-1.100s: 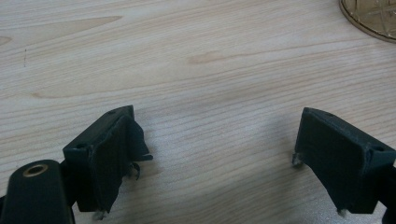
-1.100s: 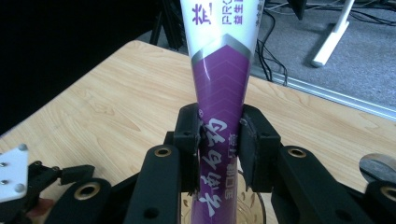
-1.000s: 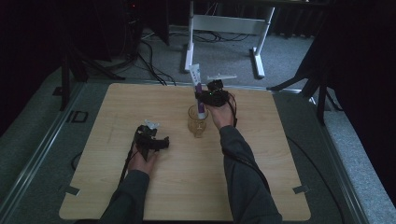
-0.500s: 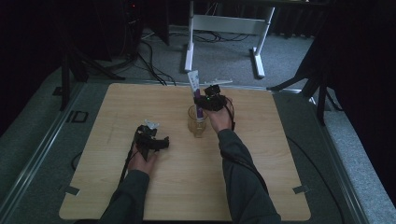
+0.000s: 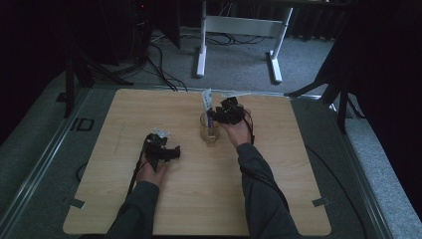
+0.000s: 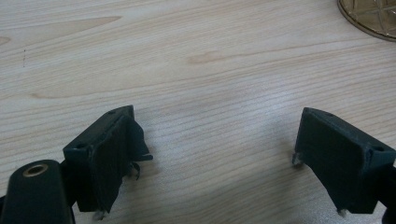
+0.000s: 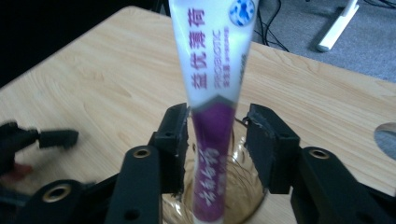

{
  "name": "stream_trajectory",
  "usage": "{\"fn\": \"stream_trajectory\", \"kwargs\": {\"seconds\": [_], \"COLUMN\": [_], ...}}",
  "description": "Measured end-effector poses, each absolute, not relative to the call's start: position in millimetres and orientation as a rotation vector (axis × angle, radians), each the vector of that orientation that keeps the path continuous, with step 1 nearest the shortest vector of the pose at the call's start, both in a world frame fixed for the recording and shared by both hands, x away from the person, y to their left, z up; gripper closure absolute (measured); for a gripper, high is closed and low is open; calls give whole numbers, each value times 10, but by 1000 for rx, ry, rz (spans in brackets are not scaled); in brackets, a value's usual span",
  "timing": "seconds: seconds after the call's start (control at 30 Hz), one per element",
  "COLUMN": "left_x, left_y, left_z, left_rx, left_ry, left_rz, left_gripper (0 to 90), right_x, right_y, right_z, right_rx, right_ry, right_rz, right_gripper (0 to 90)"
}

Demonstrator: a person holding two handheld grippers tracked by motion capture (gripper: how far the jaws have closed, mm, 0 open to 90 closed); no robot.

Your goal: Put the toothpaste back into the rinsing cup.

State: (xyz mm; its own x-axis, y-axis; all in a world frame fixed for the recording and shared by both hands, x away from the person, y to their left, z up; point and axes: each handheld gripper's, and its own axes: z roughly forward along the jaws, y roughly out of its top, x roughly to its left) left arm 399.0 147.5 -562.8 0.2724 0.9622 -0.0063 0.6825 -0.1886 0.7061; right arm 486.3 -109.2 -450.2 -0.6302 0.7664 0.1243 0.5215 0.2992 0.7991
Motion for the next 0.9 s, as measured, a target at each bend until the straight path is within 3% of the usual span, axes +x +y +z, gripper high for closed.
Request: {"fn": "stream_trajectory", "kwargs": {"seconds": [0.23,0.57,0.9], "left_x": [3990,3989,3989], "left_y": [1475,1476,1475], "left_z": [-5628,-5627,-5628], "left_rx": [1948,1950,1949], "left_ry": [1478,1477,1478], "left_rz": [604,603,602], "left_gripper": [129,129,129], "right_x": [4793,4753,4525], "right_y": [-1291,-1727,-2285], "right_z": [-4495,-4534,-4906], "right_rx": [1174,1327,1482], "right_ry": [2264,2198,2155], "right_rz": [1246,1294,1262], "right_gripper": [509,499,495]}}
